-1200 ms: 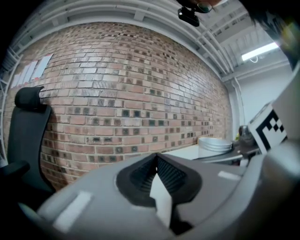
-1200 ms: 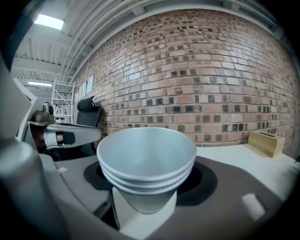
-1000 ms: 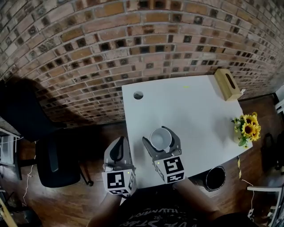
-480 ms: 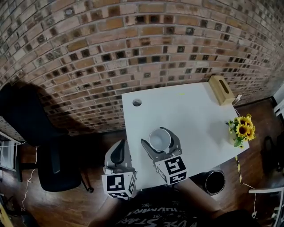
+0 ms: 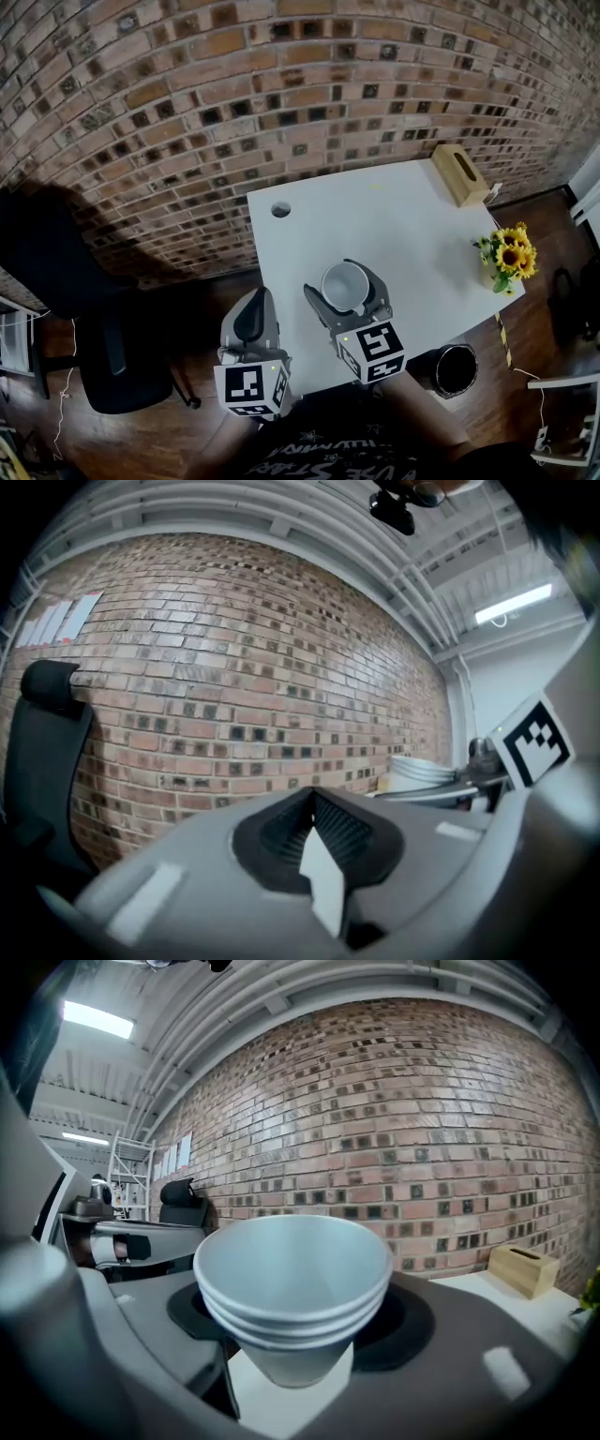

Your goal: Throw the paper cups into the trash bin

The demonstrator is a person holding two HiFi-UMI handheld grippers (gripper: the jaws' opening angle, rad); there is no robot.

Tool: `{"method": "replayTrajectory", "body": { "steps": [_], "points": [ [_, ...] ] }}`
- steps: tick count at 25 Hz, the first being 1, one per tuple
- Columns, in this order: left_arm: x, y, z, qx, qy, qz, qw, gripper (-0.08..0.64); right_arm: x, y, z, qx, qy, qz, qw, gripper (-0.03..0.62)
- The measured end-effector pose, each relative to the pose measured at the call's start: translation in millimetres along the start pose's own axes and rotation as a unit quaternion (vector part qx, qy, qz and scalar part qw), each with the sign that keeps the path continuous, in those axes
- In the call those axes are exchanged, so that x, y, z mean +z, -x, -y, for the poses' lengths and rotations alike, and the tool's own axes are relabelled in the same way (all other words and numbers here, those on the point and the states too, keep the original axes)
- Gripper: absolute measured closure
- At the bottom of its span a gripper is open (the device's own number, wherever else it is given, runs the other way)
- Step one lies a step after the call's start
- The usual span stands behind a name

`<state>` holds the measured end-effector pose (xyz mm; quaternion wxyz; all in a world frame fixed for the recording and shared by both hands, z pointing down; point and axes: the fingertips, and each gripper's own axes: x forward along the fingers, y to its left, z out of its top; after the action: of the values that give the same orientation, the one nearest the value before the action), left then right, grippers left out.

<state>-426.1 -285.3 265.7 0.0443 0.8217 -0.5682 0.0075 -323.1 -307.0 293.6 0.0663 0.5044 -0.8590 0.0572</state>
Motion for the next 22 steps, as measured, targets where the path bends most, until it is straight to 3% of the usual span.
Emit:
{"method": "replayTrajectory", "body": {
  "steps": [9,22],
  "points": [
    [-15.6,-22.1,40.6,-0.075,0.006,-0.012,0.9971,0.555,-0.9,52.1,44.3,-0.069,0.038,-0.009,0.997,0.247],
    [-14.6,-33.3,146.5,-0.115,-0.007,-0.011,0.9933,0.555,-13.0,144.0,129.2,-0.124,-0.001,0.011,0.992,0.245]
  ]
}}
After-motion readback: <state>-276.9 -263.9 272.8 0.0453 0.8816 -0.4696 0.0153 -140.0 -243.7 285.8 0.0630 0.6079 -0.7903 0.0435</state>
